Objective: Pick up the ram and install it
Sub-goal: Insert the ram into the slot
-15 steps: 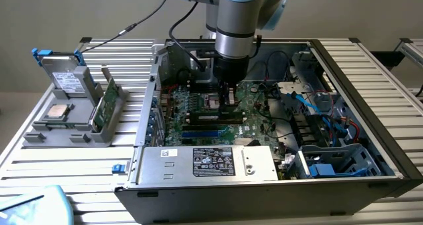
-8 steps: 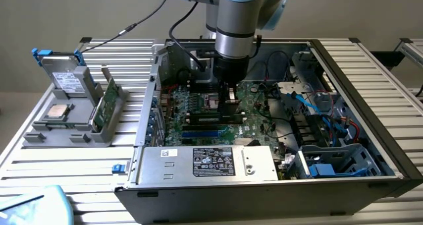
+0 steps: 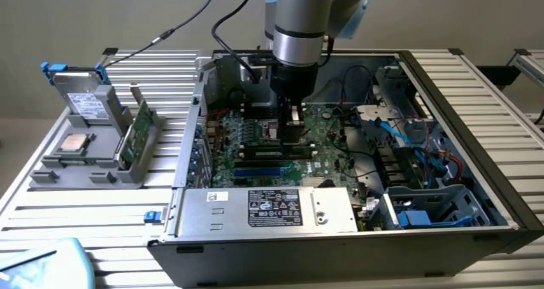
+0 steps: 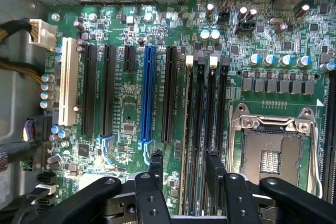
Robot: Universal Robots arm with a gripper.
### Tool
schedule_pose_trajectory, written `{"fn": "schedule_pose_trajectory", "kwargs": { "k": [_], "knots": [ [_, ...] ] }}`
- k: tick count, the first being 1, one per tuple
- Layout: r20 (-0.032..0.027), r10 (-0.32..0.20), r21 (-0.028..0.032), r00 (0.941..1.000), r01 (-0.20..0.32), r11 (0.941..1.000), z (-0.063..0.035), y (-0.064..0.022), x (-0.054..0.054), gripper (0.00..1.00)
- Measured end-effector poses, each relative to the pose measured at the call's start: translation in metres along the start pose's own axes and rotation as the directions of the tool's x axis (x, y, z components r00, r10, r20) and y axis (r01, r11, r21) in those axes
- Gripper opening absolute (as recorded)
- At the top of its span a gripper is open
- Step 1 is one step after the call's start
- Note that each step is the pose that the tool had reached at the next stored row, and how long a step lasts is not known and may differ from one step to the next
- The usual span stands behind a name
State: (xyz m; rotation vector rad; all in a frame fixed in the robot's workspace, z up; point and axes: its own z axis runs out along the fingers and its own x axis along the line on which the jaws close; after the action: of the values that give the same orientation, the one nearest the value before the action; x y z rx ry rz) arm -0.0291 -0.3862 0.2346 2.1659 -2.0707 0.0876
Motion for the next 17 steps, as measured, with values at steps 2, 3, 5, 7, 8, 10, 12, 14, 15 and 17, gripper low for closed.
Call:
{"fn": "schedule_pose_trajectory", "kwargs": {
  "k": [2,3,5,7,8,10,12,14,15,17],
  "knots": [
    [-0.0002,0.0,-0.0001,1.0,0.0,1.0,-0.0034,0.0018,0.0004,0.47],
    [-0.0001,0.0,-0.0001,1.0,0.0,1.0,-0.0043,0.0025,0.0005,0.47],
    [0.0001,0.0,0.0001,1.0,0.0,1.0,-0.0044,0.0029,0.0005,0.47],
    [0.0001,0.0,0.0001,1.0,0.0,1.0,-0.0044,0.003,0.0005,0.45],
    [0.0001,0.0,0.0001,1.0,0.0,1.0,-0.0044,0.003,0.0005,0.45],
    [0.0,0.0,0.0,1.0,0.0,1.0,-0.0045,0.003,0.0005,0.31],
    [0.0,0.0,0.0,1.0,0.0,1.0,-0.0044,0.003,0.0005,0.25],
    [0.0,0.0,0.0,1.0,0.0,1.0,-0.0045,0.003,0.0005,0.19],
    [0.0,0.0,0.0,1.0,0.0,1.0,-0.0045,0.003,0.0005,0.13],
    [0.0,0.0,0.0,1.0,0.0,1.0,-0.0045,0.003,0.0005,0.11]
  ]
}}
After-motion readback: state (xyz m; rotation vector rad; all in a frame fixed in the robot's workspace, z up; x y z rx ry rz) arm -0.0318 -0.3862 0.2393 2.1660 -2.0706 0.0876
